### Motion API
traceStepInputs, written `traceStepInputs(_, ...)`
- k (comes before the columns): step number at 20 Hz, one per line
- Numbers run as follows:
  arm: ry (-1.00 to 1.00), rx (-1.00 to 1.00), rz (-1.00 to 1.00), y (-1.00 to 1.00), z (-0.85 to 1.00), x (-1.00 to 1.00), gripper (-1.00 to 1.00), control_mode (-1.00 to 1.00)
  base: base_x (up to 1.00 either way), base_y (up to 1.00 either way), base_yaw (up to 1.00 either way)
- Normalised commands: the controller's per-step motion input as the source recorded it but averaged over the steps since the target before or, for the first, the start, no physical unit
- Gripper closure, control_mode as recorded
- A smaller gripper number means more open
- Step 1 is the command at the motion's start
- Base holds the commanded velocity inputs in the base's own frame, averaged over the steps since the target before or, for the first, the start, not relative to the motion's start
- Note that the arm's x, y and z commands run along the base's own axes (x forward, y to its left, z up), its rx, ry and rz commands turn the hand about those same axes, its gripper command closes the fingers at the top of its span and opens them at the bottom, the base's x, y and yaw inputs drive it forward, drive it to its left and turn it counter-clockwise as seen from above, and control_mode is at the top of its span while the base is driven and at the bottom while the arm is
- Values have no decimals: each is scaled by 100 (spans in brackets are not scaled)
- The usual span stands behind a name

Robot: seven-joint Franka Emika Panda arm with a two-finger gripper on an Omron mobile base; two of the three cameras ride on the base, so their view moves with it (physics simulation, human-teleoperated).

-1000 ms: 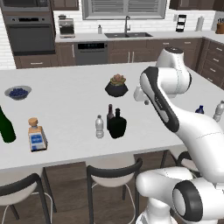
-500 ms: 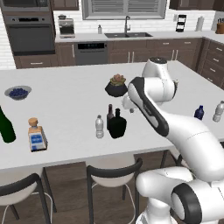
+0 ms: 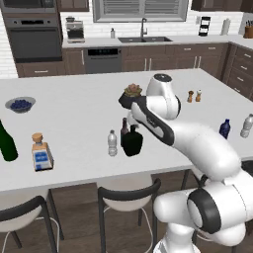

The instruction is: Move the plastic bottles in the middle to the plastics group, and the glass bottles in the middle to the glass group.

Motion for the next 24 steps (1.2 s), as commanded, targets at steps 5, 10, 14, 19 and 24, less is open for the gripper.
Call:
traceStepInputs(5,0,0,3,3,-41,81,-100,-100,0,0,0)
traceStepInputs(10,3,0,6,16,-28,28,-100,-100,0,0,0)
traceStepInputs(14,3,0,3,13,-10,11,-100,-100,0,0,0)
traceStepInputs(19,0,0,4,3,-35,42,-100,-100,0,0,0)
traceStepInputs(24,0,0,7,2,-28,17,-100,-100,0,0,0)
